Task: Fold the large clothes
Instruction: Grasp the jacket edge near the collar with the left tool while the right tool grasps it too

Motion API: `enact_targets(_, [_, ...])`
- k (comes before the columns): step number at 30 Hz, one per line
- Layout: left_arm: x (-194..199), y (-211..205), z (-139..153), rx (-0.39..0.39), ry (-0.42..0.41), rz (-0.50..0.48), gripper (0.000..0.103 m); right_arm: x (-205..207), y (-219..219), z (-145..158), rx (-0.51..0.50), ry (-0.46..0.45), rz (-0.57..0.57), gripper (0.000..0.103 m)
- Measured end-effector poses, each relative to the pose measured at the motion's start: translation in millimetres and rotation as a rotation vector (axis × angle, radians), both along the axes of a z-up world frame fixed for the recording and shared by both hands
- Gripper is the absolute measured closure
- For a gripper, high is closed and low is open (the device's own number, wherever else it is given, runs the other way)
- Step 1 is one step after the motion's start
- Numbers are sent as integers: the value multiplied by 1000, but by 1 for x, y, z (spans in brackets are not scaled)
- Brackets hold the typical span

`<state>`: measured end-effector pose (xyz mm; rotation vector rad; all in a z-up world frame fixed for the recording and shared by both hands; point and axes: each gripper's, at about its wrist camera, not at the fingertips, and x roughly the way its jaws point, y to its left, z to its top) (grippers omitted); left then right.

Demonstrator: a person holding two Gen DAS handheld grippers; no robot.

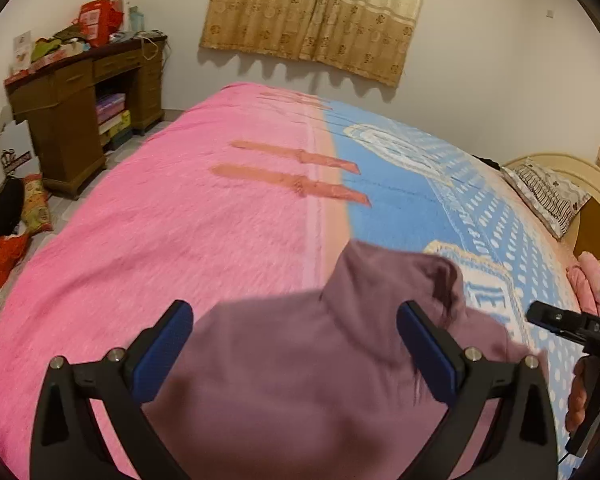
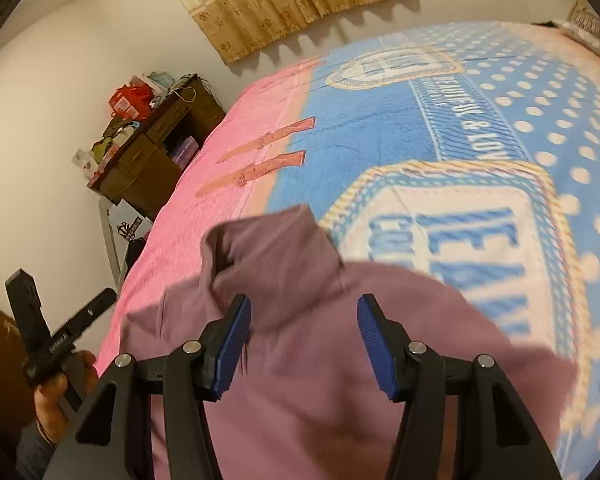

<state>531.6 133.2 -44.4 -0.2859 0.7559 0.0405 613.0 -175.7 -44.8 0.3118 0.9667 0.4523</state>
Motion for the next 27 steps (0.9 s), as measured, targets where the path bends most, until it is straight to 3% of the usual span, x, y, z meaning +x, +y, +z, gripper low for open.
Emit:
enact_targets(5, [45,-17,-15,27,59,-43,0,56,22,-11,18,60,-10,41])
enact_targets(12, [94,-34,-35,32,138,-32,0,107,68,-36,-131,108,42,40])
enact_targets(17, [105,-53,-53,125,215,-89,0,122,84,-49,-219,158,77,40])
enact_targets(19, [104,-52,-57,148,226,-106,14,122,84,-55,-262,171,89,46])
enact_targets(20, [101,-47,-60,147,228,-111,20,122,81,-58,-271,171,89,73])
enact_targets(22, [99,-37,-63,99,231,-132,56,118,74,-59,-259,163,98,90])
enact_targets(24, [94,-35,-65,41,231,-195,84,107,68,-57,-273,126,114,94])
enact_targets(27, [81,-46,-51,79,165,-239,89,93,61,-49,-278,85,113,95])
